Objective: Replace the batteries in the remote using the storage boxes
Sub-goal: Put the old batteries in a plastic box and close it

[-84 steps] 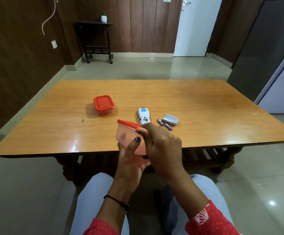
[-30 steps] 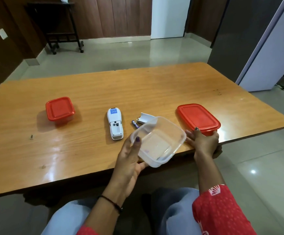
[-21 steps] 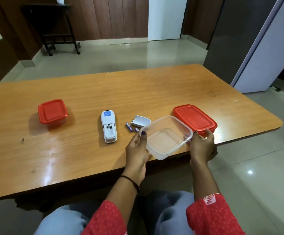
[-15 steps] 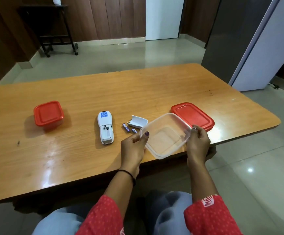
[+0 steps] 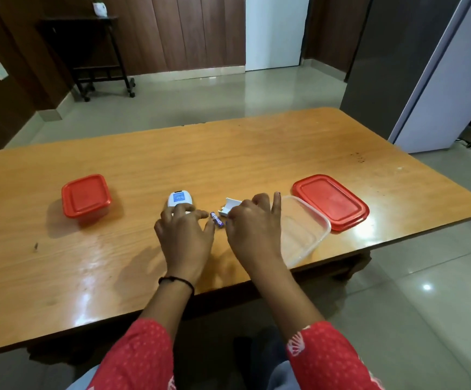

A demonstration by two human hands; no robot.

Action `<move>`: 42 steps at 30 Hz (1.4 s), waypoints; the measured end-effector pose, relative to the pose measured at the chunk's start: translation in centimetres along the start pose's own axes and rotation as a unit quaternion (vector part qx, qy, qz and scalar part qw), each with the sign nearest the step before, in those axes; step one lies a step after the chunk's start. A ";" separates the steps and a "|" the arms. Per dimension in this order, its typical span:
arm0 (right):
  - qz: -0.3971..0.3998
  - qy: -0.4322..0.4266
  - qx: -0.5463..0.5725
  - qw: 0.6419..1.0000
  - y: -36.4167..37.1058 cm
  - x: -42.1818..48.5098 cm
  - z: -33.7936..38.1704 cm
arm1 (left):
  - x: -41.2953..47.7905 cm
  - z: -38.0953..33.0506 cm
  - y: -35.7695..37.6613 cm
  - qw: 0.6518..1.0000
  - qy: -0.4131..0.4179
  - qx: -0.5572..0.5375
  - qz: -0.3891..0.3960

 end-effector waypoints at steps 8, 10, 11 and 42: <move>0.148 0.028 -0.193 0.970 1.6 2.2 1.7 | 3.4 0.9 2.7 0.977 0.012 0.166 0.133; 0.138 0.042 -0.171 0.975 1.9 2.6 1.5 | 3.8 0.8 3.1 0.973 0.006 0.169 0.159; 0.123 0.058 -0.149 0.979 1.9 2.8 1.3 | 3.9 0.6 3.2 0.971 0.002 0.169 0.168; -0.050 0.218 0.106 0.969 -3.0 0.3 -9.8 | -0.5 -8.2 2.3 0.986 0.103 0.010 0.133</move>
Point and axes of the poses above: each hand's wrist, its own x-axis towards the middle knuckle, its own y-axis out of the palm, z = x × y, the point moved 1 cm from there along x, towards the middle knuckle, and after that the axes turned 8 degrees about y, right-handed, at the moved point
